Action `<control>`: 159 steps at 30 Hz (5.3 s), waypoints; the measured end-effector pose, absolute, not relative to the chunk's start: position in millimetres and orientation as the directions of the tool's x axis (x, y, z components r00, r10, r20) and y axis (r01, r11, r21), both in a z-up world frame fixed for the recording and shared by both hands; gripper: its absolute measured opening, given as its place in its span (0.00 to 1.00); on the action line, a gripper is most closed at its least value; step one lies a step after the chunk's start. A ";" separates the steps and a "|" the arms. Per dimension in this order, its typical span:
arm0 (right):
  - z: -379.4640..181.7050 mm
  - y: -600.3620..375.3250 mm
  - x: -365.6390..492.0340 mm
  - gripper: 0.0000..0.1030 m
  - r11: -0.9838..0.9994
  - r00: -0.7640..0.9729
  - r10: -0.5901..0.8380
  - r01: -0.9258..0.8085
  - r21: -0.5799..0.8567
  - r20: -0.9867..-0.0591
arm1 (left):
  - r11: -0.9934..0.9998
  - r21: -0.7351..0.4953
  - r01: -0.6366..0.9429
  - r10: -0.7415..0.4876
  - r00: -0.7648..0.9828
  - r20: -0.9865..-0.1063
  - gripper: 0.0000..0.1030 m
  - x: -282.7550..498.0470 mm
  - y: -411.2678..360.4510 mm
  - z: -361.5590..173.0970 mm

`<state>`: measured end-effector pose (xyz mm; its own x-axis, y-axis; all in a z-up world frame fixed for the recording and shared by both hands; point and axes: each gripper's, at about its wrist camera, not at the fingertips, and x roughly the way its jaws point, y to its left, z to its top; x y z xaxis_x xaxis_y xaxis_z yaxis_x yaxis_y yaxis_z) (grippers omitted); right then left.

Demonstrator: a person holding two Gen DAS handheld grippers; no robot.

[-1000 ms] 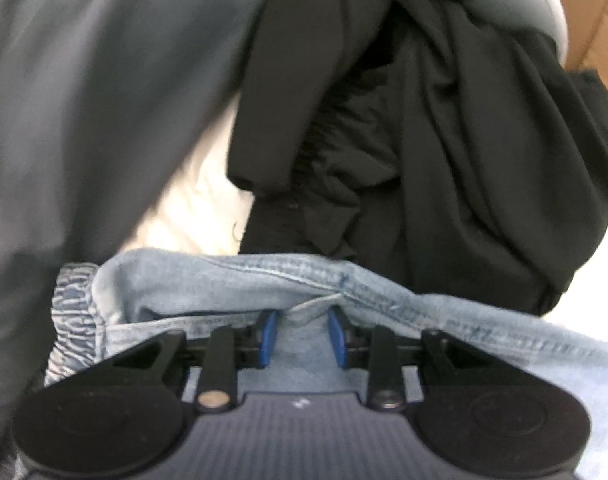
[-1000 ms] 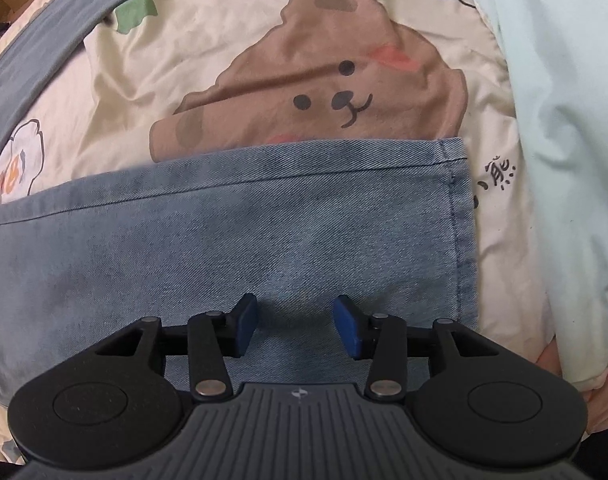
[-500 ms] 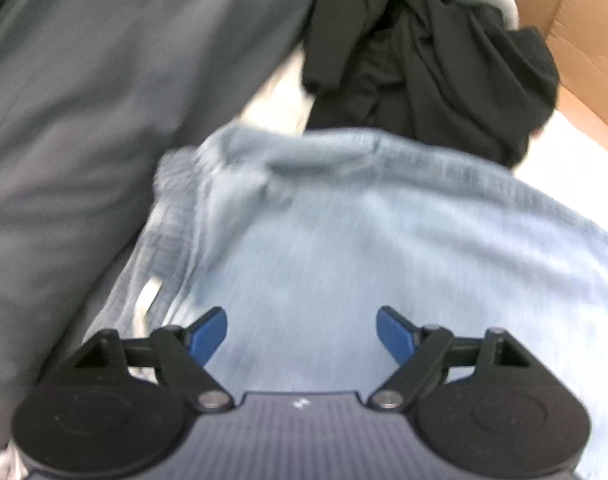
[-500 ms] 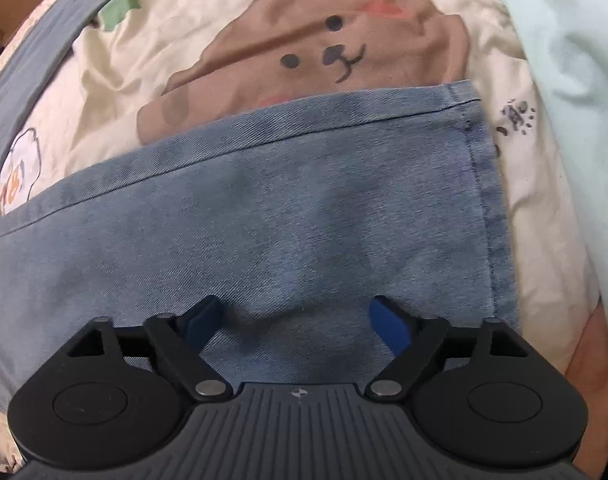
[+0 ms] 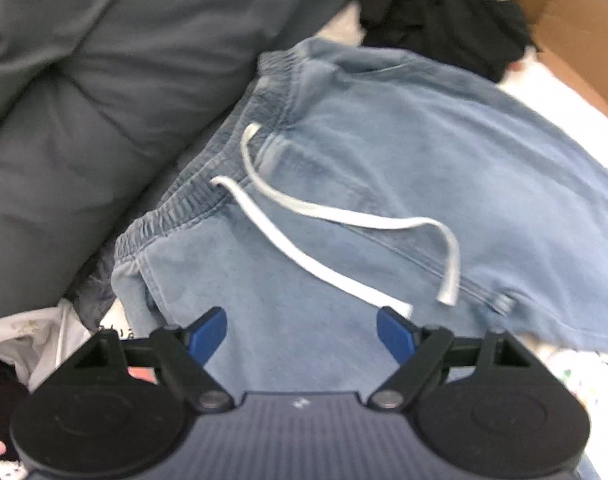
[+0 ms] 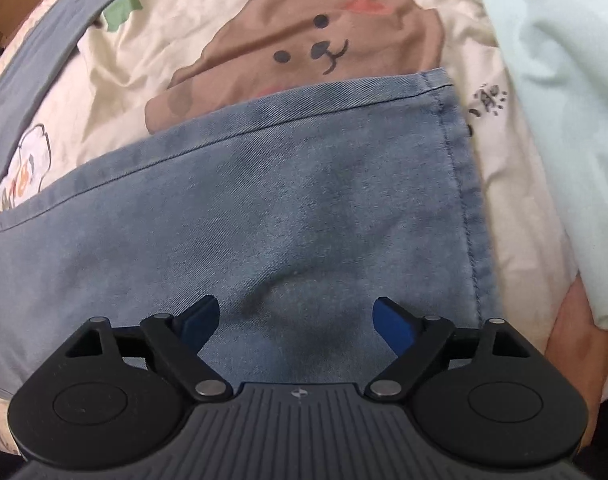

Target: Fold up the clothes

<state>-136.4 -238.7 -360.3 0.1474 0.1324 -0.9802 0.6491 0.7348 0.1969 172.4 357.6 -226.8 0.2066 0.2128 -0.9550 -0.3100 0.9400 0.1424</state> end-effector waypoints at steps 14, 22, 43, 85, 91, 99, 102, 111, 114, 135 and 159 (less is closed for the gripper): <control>-312.0 -251.6 -146.3 0.56 0.705 0.315 0.076 0.654 0.275 -0.946 | 0.985 0.114 -0.129 0.147 0.287 -0.947 0.83 126.6 305.0 -169.3; -312.8 -232.7 -129.0 0.56 0.817 0.321 0.121 0.506 0.278 -0.939 | 0.984 0.102 -0.147 0.136 0.249 -0.959 0.83 83.3 309.5 -194.2; -302.4 -223.7 -97.8 0.56 0.961 0.253 0.207 0.130 0.245 -0.945 | 0.853 0.034 -0.521 0.129 0.147 -0.981 0.61 39.2 434.2 -262.3; -363.9 -105.2 -142.8 0.42 0.871 -0.034 0.127 -0.474 0.128 -0.991 | 0.695 -0.048 -0.718 0.055 0.120 -0.991 0.21 48.6 445.2 -308.5; -350.6 -117.8 -141.7 0.16 0.881 -0.038 0.137 -0.452 0.139 -0.990 | 0.694 -0.036 -0.719 0.062 0.110 -0.992 0.20 52.6 441.6 -301.7; -362.8 -118.4 -151.3 0.24 0.898 -0.055 0.111 -0.423 0.124 -0.992 | 0.700 -0.024 -0.714 0.060 0.092 -0.994 0.27 56.5 430.3 -299.0; -370.7 -109.9 -154.8 0.27 0.878 -0.068 0.089 -0.465 0.111 -0.994 | 0.700 -0.036 -0.714 0.047 0.096 -0.994 0.33 54.5 424.3 -297.7; -352.9 -114.9 -150.6 0.06 0.898 -0.069 0.102 -0.423 0.122 -0.992 | 0.689 -0.067 -0.722 0.031 0.122 -0.992 0.36 57.5 426.6 -296.0; -345.9 -123.9 -151.7 0.06 0.916 -0.044 0.122 -0.379 0.130 -0.991 | 0.678 -0.114 -0.726 0.001 0.156 -0.988 0.12 53.3 430.7 -292.8; -365.8 -105.5 -165.5 0.28 0.895 -0.026 0.116 -0.431 0.116 -0.993 | 0.653 -0.199 -0.731 -0.030 0.238 -0.971 0.23 38.6 449.9 -296.0; -322.5 -94.7 -177.3 0.02 0.870 0.056 0.000 -0.492 -0.028 -0.998 | 0.599 -0.291 -0.746 -0.003 0.361 -0.932 0.10 35.0 491.6 -287.1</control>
